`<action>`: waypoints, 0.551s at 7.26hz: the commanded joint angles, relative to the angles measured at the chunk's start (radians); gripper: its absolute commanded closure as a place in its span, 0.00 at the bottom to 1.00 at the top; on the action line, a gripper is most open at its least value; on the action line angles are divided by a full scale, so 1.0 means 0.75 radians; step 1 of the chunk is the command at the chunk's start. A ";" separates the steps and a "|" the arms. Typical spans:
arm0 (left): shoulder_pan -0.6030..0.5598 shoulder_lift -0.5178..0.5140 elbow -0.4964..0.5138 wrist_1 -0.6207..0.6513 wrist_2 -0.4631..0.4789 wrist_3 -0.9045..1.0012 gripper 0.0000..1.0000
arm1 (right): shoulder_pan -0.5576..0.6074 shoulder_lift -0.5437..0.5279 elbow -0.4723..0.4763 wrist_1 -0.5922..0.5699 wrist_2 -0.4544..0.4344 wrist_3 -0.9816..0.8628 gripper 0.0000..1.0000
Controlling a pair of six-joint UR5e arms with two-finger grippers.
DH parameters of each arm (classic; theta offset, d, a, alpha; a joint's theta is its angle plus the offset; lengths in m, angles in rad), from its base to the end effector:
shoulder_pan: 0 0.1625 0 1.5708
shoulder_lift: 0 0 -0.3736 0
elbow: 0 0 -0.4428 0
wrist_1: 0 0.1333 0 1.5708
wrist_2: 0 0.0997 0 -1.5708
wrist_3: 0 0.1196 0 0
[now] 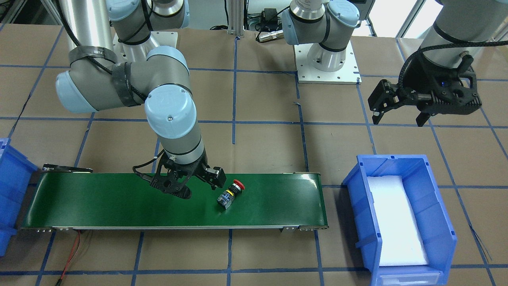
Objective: Transport two buttons from left to right
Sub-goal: 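Move the right gripper to the red button on the belt and grasp it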
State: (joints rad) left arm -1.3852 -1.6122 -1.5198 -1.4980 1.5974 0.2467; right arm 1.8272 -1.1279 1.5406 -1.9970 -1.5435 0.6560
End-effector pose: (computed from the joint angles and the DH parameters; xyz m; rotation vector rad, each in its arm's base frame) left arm -0.0232 -0.5817 0.4291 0.0929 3.0944 -0.1158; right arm 0.3013 -0.6106 0.2043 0.6172 3.0493 -0.0001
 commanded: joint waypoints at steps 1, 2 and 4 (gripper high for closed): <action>0.004 -0.002 0.004 -0.001 -0.001 0.000 0.00 | 0.008 0.027 -0.005 -0.035 -0.002 0.023 0.01; 0.004 -0.002 0.004 -0.001 -0.001 0.000 0.00 | 0.008 0.049 -0.039 -0.045 -0.012 0.025 0.01; 0.004 -0.002 0.004 -0.001 -0.001 0.000 0.00 | 0.016 0.080 -0.070 -0.045 -0.022 0.027 0.01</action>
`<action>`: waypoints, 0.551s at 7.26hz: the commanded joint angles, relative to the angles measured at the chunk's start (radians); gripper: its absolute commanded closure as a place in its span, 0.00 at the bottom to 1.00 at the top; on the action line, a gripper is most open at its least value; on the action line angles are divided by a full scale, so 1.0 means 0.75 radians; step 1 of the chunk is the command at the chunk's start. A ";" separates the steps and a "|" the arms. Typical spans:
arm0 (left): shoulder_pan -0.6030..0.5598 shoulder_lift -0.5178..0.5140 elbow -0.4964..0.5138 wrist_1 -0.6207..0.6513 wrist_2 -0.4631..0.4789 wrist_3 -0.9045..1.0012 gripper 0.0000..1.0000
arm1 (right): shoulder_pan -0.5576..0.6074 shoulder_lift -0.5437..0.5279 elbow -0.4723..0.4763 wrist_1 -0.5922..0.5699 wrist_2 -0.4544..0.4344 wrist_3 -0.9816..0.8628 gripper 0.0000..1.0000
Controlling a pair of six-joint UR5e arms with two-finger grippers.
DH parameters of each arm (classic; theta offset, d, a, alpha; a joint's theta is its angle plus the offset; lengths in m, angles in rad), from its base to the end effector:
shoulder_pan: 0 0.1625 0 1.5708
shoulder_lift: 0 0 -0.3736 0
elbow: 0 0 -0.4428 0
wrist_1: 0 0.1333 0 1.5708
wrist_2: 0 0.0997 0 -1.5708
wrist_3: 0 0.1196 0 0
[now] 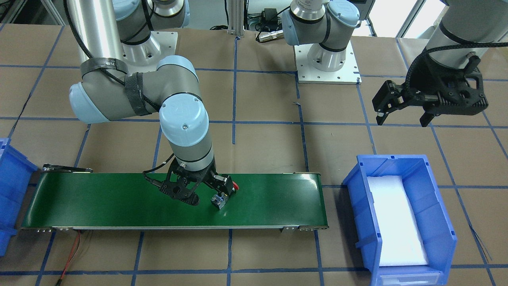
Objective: Transport two buttons from left to right
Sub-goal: 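Move the right gripper to the red button on the belt and grasp it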
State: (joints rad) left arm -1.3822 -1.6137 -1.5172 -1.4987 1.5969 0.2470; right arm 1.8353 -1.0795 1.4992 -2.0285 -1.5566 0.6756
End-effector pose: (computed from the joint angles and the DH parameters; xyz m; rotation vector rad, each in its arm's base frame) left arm -0.0214 -0.5824 0.4296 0.0887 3.0948 -0.1165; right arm 0.3093 -0.6257 0.1958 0.6347 3.0460 -0.0427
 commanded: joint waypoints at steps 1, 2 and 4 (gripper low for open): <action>0.000 0.000 0.000 0.000 -0.002 0.000 0.00 | 0.009 0.020 -0.017 -0.003 -0.005 0.001 0.01; 0.000 0.000 0.000 0.000 -0.002 0.000 0.00 | 0.005 0.030 -0.017 -0.005 -0.005 -0.005 0.01; 0.002 0.000 0.000 0.000 -0.002 0.000 0.00 | 0.005 0.065 0.001 -0.087 -0.013 -0.019 0.03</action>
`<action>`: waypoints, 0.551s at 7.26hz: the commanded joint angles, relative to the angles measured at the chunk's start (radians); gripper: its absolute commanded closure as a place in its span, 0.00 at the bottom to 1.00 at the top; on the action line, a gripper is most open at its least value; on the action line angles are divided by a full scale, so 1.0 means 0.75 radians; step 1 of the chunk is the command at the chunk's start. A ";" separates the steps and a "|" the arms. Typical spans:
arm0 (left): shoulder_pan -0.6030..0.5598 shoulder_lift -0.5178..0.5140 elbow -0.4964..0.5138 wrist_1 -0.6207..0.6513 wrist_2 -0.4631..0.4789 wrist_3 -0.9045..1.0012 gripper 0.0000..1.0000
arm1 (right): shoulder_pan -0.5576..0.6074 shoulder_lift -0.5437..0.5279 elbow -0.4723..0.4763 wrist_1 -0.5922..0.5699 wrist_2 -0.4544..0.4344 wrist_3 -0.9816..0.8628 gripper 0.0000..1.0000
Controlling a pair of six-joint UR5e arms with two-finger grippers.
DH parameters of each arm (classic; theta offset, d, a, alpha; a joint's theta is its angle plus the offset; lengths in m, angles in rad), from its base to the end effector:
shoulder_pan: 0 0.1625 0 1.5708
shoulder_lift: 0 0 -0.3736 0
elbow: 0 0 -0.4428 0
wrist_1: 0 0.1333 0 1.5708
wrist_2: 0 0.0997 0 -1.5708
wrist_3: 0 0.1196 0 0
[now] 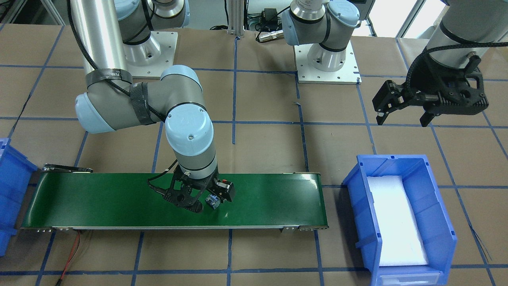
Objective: Transport two buttons from left to right
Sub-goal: 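Move the right gripper to the red button on the belt and grasp it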
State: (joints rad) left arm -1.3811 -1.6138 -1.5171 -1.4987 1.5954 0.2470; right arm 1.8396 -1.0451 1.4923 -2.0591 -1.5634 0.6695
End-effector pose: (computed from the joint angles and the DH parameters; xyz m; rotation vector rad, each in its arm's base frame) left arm -0.0209 -0.5825 0.4296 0.0872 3.0962 -0.1170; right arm 0.3130 -0.6308 0.1788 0.6199 3.0537 -0.0519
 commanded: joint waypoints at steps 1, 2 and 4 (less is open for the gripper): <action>0.001 0.000 0.000 0.000 0.000 0.000 0.00 | 0.000 0.029 -0.002 -0.046 -0.004 -0.013 0.16; 0.001 0.000 0.000 0.000 0.002 0.002 0.00 | 0.000 0.031 -0.008 -0.046 -0.004 -0.019 0.37; 0.001 0.014 -0.006 -0.010 0.008 0.016 0.00 | -0.009 0.027 -0.010 -0.040 -0.032 -0.168 0.93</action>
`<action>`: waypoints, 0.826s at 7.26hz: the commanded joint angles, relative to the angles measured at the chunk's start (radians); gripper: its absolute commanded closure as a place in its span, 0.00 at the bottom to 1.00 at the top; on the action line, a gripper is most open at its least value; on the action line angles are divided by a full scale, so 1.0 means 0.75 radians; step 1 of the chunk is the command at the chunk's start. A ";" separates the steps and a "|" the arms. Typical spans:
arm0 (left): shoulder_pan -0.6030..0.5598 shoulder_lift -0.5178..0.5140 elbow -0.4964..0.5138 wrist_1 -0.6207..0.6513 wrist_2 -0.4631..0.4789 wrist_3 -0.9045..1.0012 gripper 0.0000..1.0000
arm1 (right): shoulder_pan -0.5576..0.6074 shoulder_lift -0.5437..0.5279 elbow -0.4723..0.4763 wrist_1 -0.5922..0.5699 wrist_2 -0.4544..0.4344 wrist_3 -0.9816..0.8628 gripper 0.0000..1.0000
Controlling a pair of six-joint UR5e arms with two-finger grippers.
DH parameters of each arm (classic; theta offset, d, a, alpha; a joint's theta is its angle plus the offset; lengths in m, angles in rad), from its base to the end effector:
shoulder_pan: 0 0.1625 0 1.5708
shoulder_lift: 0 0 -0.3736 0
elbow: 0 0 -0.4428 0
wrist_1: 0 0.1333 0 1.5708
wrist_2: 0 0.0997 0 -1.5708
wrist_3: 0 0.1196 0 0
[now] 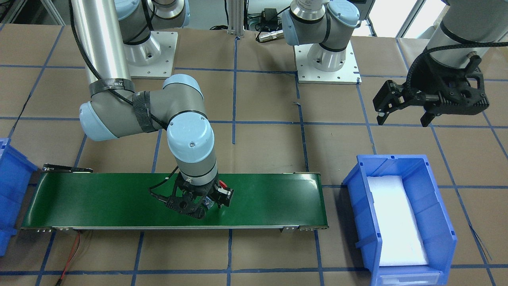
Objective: Transport two buttons from left to right
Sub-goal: 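Carry the red button with the right gripper into the right bin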
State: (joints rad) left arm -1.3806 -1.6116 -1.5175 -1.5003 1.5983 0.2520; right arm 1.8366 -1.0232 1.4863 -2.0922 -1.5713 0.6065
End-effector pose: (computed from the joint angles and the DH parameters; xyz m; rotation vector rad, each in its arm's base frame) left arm -0.0204 -0.5816 0.4304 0.0938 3.0930 -0.1160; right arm 0.3117 -0.6377 0.1701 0.5283 3.0712 -0.0827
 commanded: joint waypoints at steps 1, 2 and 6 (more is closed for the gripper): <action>0.002 0.001 -0.004 -0.010 0.008 0.010 0.00 | -0.013 -0.006 -0.004 0.006 -0.028 -0.137 0.95; 0.002 0.001 0.004 -0.010 0.010 0.010 0.00 | -0.025 -0.010 -0.004 0.010 -0.028 -0.186 0.95; 0.002 0.003 0.003 -0.012 0.014 -0.005 0.00 | -0.284 -0.085 -0.110 0.145 -0.026 -0.755 0.95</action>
State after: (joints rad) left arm -1.3790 -1.6105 -1.5142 -1.5071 1.6059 0.2571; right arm 1.7037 -1.0565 1.4287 -2.0175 -1.5898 0.2349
